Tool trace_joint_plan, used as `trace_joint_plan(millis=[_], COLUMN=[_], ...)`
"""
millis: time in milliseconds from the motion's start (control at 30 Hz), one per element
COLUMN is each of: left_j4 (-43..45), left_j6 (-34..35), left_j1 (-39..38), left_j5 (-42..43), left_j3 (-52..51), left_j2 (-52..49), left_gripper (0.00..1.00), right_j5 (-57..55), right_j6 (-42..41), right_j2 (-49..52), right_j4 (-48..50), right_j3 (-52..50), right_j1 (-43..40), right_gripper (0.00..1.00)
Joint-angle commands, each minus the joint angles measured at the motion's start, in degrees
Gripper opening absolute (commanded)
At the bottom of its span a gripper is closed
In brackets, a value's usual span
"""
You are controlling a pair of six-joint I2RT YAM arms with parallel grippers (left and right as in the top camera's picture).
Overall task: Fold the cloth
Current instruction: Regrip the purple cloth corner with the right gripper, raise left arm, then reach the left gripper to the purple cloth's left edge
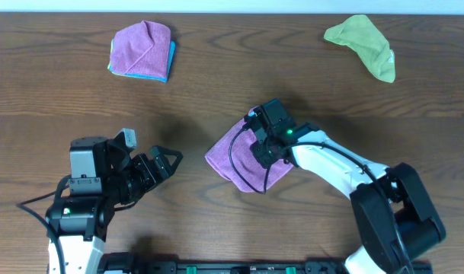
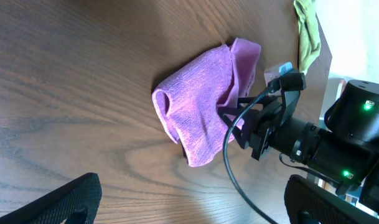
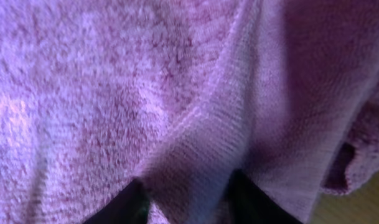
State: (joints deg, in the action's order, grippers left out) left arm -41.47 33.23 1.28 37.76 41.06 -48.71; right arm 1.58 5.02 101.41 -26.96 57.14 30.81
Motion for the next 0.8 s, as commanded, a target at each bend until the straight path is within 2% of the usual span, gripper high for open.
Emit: trace_joint_plan(millis=[0, 100, 200, 367, 533, 767], left_j4=[0.17, 0.17, 0.17, 0.17, 0.17, 0.15], left_j6=[0.24, 0.24, 0.24, 0.28, 4.0, 5.03], left_j1=[-0.24, -0.24, -0.24, -0.24, -0.24, -0.24], left_j5=[0.85, 0.83, 0.81, 0.83, 0.79, 0.61], left_j3=[1.11, 1.11, 1.11, 1.11, 1.11, 1.09], left_j2=[-0.04, -0.04, -0.04, -0.04, -0.04, -0.04], left_gripper=[0.95, 0.95, 0.95, 0.95, 0.95, 0.95], right_j5=[-0.31, -0.31, -0.31, -0.35, -3.82, -4.63], right_j6=[-0.24, -0.26, -0.26, -1.07, -5.03, -8.68], right_j2=[0.11, 0.09, 0.07, 0.07, 0.07, 0.07], right_j4=[0.17, -0.66, -1.97, -5.42, -7.89, -11.06], right_j3=[0.26, 1.49, 3.1, 7.04, 10.86, 14.62], right_j1=[0.68, 0.76, 0.76, 0.76, 0.72, 0.72], right_gripper=[0.26, 0.11, 0.01, 0.01, 0.01, 0.01])
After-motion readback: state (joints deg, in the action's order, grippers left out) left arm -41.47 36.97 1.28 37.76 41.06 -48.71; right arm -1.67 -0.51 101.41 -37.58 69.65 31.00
